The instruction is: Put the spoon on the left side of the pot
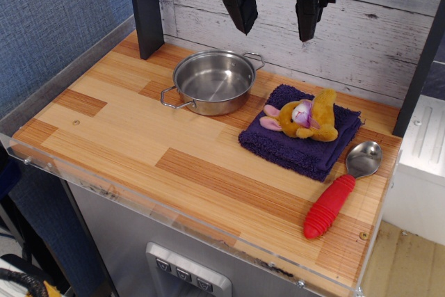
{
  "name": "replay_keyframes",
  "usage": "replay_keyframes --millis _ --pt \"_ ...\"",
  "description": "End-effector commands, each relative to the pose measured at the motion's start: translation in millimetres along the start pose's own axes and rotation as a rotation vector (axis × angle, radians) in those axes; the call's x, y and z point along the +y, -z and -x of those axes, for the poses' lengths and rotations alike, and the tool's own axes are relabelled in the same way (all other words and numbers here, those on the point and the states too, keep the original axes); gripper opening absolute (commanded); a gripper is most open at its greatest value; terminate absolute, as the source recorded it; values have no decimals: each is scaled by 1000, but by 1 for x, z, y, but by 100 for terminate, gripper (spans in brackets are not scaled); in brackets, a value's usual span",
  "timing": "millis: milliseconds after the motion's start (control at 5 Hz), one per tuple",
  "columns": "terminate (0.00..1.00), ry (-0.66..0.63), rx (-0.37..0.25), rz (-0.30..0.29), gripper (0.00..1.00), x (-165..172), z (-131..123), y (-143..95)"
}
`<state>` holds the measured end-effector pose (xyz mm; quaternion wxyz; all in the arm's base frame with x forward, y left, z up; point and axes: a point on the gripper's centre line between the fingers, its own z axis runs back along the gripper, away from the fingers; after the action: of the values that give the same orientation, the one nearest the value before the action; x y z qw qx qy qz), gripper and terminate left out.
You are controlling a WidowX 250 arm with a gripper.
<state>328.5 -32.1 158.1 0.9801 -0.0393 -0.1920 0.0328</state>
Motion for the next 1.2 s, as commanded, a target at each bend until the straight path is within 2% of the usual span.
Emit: replay_keyframes --millis 0,600,1000 --pt "0 0 0 0 100 0 0 0" --pt "0 92 35 57 100 -46 36 5" --pt "0 126 66 51 100 -59 62 26"
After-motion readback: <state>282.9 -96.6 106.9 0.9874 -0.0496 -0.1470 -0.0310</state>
